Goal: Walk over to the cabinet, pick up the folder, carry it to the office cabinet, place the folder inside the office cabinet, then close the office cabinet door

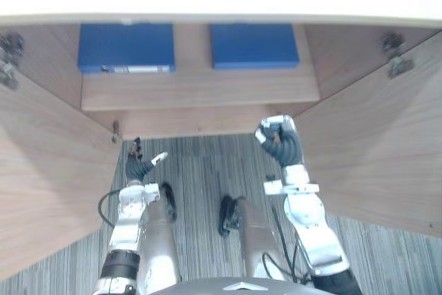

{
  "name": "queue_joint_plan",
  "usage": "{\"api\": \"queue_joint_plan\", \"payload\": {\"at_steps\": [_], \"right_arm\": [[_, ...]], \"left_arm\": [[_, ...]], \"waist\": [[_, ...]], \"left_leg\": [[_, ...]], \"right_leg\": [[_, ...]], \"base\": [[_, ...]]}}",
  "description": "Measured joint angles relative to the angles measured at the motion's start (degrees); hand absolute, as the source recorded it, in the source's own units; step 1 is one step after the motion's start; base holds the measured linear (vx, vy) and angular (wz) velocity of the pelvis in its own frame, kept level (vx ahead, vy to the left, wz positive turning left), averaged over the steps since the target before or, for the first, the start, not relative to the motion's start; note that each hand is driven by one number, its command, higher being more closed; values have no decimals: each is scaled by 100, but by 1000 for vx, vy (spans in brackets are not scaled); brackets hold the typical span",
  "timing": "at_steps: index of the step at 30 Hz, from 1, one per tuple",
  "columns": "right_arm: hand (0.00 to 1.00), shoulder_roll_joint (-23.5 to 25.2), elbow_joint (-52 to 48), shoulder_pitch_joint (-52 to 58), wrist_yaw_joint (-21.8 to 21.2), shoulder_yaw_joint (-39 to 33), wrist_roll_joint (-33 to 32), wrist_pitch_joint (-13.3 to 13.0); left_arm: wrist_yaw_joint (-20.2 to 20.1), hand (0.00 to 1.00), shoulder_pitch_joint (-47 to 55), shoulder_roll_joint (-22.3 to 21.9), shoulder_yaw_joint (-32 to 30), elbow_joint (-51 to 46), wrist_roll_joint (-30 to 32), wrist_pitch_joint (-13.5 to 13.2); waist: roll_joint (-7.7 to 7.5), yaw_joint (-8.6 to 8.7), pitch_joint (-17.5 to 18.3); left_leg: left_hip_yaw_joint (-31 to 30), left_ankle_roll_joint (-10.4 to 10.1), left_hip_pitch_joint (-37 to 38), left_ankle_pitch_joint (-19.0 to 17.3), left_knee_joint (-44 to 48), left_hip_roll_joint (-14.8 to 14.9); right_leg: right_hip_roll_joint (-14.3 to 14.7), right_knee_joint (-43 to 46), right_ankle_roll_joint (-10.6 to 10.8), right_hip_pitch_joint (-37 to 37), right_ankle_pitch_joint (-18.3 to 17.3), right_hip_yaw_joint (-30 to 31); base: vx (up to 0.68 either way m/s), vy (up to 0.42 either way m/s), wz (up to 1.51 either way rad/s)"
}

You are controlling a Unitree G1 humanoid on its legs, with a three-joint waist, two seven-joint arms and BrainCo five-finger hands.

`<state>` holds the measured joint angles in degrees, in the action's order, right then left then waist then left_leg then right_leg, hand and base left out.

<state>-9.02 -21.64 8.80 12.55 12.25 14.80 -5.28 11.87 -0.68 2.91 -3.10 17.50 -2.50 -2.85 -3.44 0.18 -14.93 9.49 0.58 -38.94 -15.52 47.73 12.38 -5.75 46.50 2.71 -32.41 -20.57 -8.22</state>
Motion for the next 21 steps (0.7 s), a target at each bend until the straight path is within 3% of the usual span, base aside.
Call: {"api": "queue_joint_plan", "payload": {"at_steps": [3, 4, 8, 11, 12, 21], "right_arm": [[100, 285, 761, 463, -183, -127, 331, 15], [0, 326, 896, 558, -208, -155, 375, 35], [0, 592, 2063, 813, -223, -415, 675, 80], [0, 686, 3182, 673, -204, -643, 792, 137], [0, 702, 3957, 498, -192, -791, 792, 180], [0, 747, 6175, 31, -103, -1501, 463, 336]], "left_arm": [[-34, 0, 299, -12, 208, 192, 162, 7], [-51, 0, 376, -20, 251, 206, 163, 7], [-126, 0, 639, -105, 481, 593, 177, 12], [-225, 0, 715, -133, 569, 1015, 395, 14], [-227, 0, 715, -134, 554, 1292, 398, 14], [-224, 0, 691, -111, 288, 2297, 619, 21]], "waist": [[-27, 40, 296], [-28, 44, 364], [-5, 54, 587], [70, 152, 798], [101, 170, 903], [192, 190, 1044]], "left_leg": [[115, -2, 596, 7, -434, -40], [141, -2, 692, 17, -519, -54], [373, -45, 1522, 202, -1275, -110], [526, -93, 2010, 461, -1950, -199], [691, -107, 2273, 627, -2348, -234], [1380, -73, 3322, 1349, -3902, -593]], "right_leg": [[23, -538, 33, 593, 120, 0], [24, -633, 41, 676, 148, 8], [116, -1549, 69, 1454, 510, 130], [173, -2437, 104, 1971, 932, 184], [217, -2972, 116, 2204, 1220, 312], [195, -4368, 177, 2866, 2121, 895]], "base": [[112, 35, -5], [125, 20, -7], [121, 15, -20], [84, 9, -22], [62, 16, -33], [-15, 15, -35]]}}
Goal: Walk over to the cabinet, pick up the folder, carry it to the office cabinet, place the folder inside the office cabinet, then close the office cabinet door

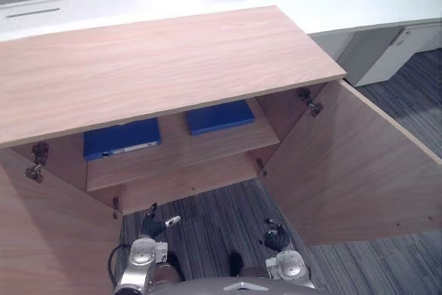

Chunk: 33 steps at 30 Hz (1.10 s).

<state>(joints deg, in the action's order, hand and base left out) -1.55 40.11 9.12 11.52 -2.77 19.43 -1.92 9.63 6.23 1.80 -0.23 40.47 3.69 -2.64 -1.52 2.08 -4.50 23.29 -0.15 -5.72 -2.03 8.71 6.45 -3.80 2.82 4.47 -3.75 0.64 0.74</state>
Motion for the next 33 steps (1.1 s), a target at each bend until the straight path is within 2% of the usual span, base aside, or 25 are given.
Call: {"api": "queue_joint_plan", "payload": {"at_steps": [2, 3, 6, 16, 20, 25, 29, 33], "right_arm": [[0, 2, 178, -35, 11, -159, -195, 44], [0, 7, 278, -42, 21, -324, -399, 90], [0, 17, 360, -30, 43, -567, -713, 116], [0, 33, 287, 148, 177, -1581, -1578, 218], [0, -66, -319, 247, 270, -2064, -1814, 217], [0, -499, -1072, 50, 421, -2820, -2101, 199], [0, -782, -1244, -330, 643, -3280, -2516, 152], [0, -1144, -1212, -838, 666, -3826, -2937, 63]], "left_arm": [[0, 0, 2, -3, -92, 164, 8, 1], [4, 0, 1, -4, -203, 343, 22, 2], [16, 0, 15, -1, -336, 590, 42, 10], [21, 0, 69, -16, -432, 1005, 39, 32], [5, 0, 152, -14, -439, 1001, 42, 33], [-4, 0, 155, 26, -483, 966, 42, 33], [-8, 0, 163, 50, -542, 956, 40, 33], [-54, 0, 191, 49, -541, 952, 34, 33]], "waist": [[-2, -9, 19], [-1, -6, 50], [-26, -6, 121], [-4, 21, 228], [47, 26, 359], [104, 28, 430], [115, 67, 442], [206, 122, 469]], "left_leg": [[112, -31, 214, 150, -368, -112], [221, -41, 439, 375, -823, -225], [244, -62, 724, 577, -1367, -368], [507, -22, 984, 519, -1370, -426], [514, 28, 990, 474, -1370, -449], [526, 33, 985, 397, -1369, -486], [617, 28, 984, 314, -1368, -490], [676, -16, 972, 204, -1364, -490]], "right_leg": [[-19, -96, 7, -3, 50, 151], [-25, -199, -17, -3, 103, 286], [-23, -261, -42, 0, 140, 367], [-79, -340, -260, 175, 168, 471], [-94, -330, -337, 177, 118, 471], [-128, -323, -406, 164, 71, 469], [-140, -324, -392, 132, 58, 482], [-138, -267, -372, 55, -1, 518]], "base": [[-103, 35, -41], [-87, 35, -34], [-93, 47, -41], [-15, 15, -14], [0, 0, 0], [20, 1, 0], [47, -10, -8], [83, -25, -12]]}}
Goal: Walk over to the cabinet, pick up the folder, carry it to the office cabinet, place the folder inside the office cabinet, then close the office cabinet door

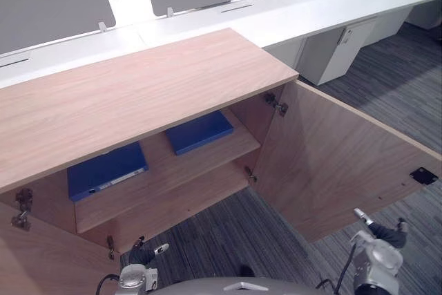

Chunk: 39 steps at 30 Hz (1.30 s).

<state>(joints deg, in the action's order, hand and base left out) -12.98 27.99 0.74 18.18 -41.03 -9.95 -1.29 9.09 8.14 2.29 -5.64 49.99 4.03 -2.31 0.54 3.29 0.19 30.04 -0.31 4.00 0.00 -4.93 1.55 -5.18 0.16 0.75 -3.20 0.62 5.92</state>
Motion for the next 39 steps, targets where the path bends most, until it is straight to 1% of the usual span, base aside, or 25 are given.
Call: {"api": "queue_joint_plan", "payload": {"at_steps": [3, 5, 6, 8, 11, 13, 15, 17, 18, 19, 22, 25, 28, 29, 31, 34, 37, 39], "right_arm": [[0, -255, 63, -344, 15, -154, -249, -29], [0, -436, 252, -645, 25, -215, -354, -91], [0, -592, 278, -778, 108, -243, -390, -120], [0, -672, 289, -842, 128, -253, -458, -128], [0, -890, 499, -1030, 145, -258, -729, -182], [0, -992, 583, -1093, 178, -255, -813, -208], [0, -1105, 716, -1206, 174, -256, -875, -220], [0, -1230, 748, -1290, 150, -246, -908, -224], [0, -1356, 847, -1320, 104, -238, -1006, -227], [0, -1508, 960, -1353, 64, -237, -1011, -228], [0, -1832, 1173, -1411, -81, -150, -1019, -228], [0, -2220, 1382, -1504, -360, 315, -989, -229], [0, -2430, 1412, -1571, -565, 739, -980, -233], [0, -2477, 1426, -1625, -618, 920, -974, -241], [0, -2547, 1606, -1694, -689, 1050, -909, -261], [0, -2648, 1624, -1680, -800, 1336, -751, -263], [0, -2719, 1621, -1636, -943, 1680, -649, -265], [0, -2746, 1565, -1417, -978, 1850, -531, -291]], "left_arm": [[-84, 0, -1, 4, -5, -10, -26, -2], [-125, 0, -8, 3, -2, -70, -49, -2], [-169, 0, -13, -6, 6, -214, -53, -10], [-186, 0, -38, -3, 3, -221, -58, -16], [-205, 0, -97, -3, 24, -350, -131, -28], [-206, 0, -106, 1, 37, -454, -163, -56], [-212, 0, -115, 17, 80, -453, -172, -62], [-246, 0, -105, 52, 165, -451, -174, -63], [-255, 0, -88, 74, 214, -451, -174, -65], [-312, 0, -81, 93, 262, -451, -174, -67], [-361, 0, -61, 121, 357, -451, -173, -86], [-447, 0, 37, 132, 386, -448, -169, -129], [-457, 0, 39, 176, 517, -448, -163, -184], [-459, 0, 40, 212, 584, -445, -157, -205], [-460, 0, 35, 254, 586, -445, -150, -243], [-460, 0, 38, 367, 592, -445, -147, -264], [-460, 0, 34, 395, 619, -445, -101, -274], [-461, 0, -9, 393, 701, -446, -45, -284]], "waist": [[72, 14, 13], [126, 15, -6], [194, 24, -76], [239, 27, -94], [348, 96, -169], [364, 106, -254], [419, 134, -315], [431, 159, -403], [400, 167, -440], [459, 178, -456], [508, 214, -498], [547, 233, -513], [544, 267, -515], [543, 293, -520], [529, 318, -546], [515, 380, -591], [508, 482, -598], [485, 488, -614]], "left_leg": [[104, -52, 23, -50, 34, 19], [191, -43, 25, -70, 36, 34], [200, -52, 50, -102, 36, 47], [191, -57, 59, -116, 36, 52], [133, -54, 63, -144, 37, 48], [121, -54, 61, -147, 37, 35], [109, -53, 59, -147, 37, 20], [88, -49, 45, -145, 37, -4], [61, -41, 15, -139, 36, -21], [21, -26, -13, -128, 36, -48], [-28, -10, -72, -116, 36, -58], [-34, -6, -105, -110, 36, -56], [-38, -5, -129, -109, 36, -65], [-47, 3, -136, -104, 36, -72], [-73, 10, -137, -100, 36, -79], [-191, 34, -146, -84, 36, -85], [-275, 50, -139, -71, 36, -85], [-336, 56, -124, -44, 36, -82]], "right_leg": [[35, 40, 98, -62, 53, 52], [63, 32, 158, -93, 92, 111], [80, 32, 166, -83, 100, 104], [84, 32, 166, -84, 100, 97], [70, 40, 166, -77, 100, -22], [57, 47, 166, -79, 100, -40], [45, 58, 169, -84, 98, -44], [5, 61, 241, -97, 56, -53], [-28, 65, 327, -144, 31, -81], [-45, 91, 363, -167, 14, -119], [-60, 91, 389, -204, 12, -173], [-55, 67, 425, -233, 33, -182], [-63, 15, 466, -238, 60, -186], [-68, 6, 470, -239, 63, -190], [-72, -1, 478, -238, 69, -193], [-77, -90, 508, -210, 138, -204], [-82, -151, 518, -157, 183, -267], [-85, -152, 514, -112, 186, -344]], "base": [[120, -29, -23], [106, -40, -30], [98, -41, -13], [54, -25, -8], [29, -25, 0], [-2, -15, 2], [-43, -25, 2], [-59, -36, 3], [-83, -54, 9], [-79, -54, 12], [-42, -39, 9], [-21, -39, -1], [-11, -21, 0], [0, 0, 0], [0, 0, 0], [-28, -34, -4], [-48, -40, 4], [-66, -44, 13]]}}
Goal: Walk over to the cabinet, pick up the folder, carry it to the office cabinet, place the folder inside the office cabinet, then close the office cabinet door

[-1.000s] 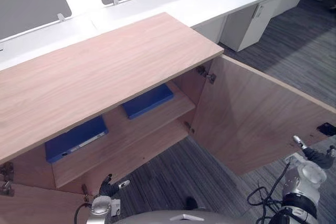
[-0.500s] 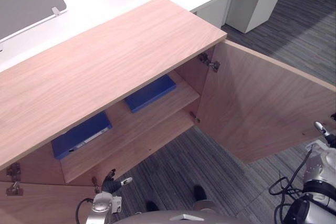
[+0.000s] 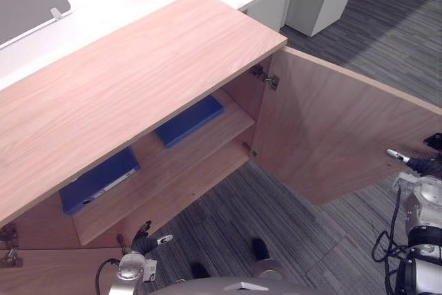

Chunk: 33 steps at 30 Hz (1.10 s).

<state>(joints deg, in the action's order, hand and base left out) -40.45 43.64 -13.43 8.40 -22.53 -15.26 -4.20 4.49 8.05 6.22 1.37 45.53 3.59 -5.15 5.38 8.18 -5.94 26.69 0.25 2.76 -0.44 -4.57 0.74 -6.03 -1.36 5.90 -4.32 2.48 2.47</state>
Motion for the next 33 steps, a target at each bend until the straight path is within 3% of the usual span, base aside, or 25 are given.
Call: {"api": "queue_joint_plan", "payload": {"at_steps": [7, 13, 19, 25, 29, 33], "right_arm": [[0, 204, -623, 582, -38, 144, 219, -56], [0, 1054, -1490, 1175, 5, -117, 258, -74], [0, 2204, -2595, 2014, 50, 0, 667, -106], [0, 2951, -3208, 2734, 26, 967, 905, -181], [0, 3267, -3397, 3260, -258, 1866, 1121, -191], [0, 3433, -3360, 3367, -688, 2679, 1123, -203]], "left_arm": [[-2, 0, -8, 5, 0, 0, 119, 1], [-2, 0, -14, 78, -2, 0, 231, 7], [7, 0, -70, 198, -6, 7, 351, 29], [26, 0, -157, 169, -4, 44, 354, 70], [36, 0, -173, 155, 0, 72, 361, 82], [122, 0, -161, 8, 11, 149, 450, 89]], "waist": [[-58, -1, -37], [-185, 67, -16], [-398, 117, 117], [-479, 75, 168], [-500, 47, 188], [-545, -142, 316]], "left_leg": [[-14, -17, 20, 55, -3, 8], [-176, -15, 32, 103, -3, 26], [-152, -26, 37, 153, -3, 50], [12, -50, 122, 151, -5, 37], [10, -82, 141, 165, -37, 35], [4, -105, 158, 182, -39, 32]], "right_leg": [[2, -115, -11, 41, 63, -19], [18, -212, -22, 141, 167, -90], [49, -285, -48, 154, 269, -40], [53, -354, -94, 156, 363, 157], [54, -355, -142, 156, 387, 166], [57, -321, -236, 156, 411, 154]], "base": [[-81, -41, 0], [-48, -42, 4], [-67, -43, -5], [-93, -34, -15], [-89, -42, -9], [-51, -32, -2]]}}
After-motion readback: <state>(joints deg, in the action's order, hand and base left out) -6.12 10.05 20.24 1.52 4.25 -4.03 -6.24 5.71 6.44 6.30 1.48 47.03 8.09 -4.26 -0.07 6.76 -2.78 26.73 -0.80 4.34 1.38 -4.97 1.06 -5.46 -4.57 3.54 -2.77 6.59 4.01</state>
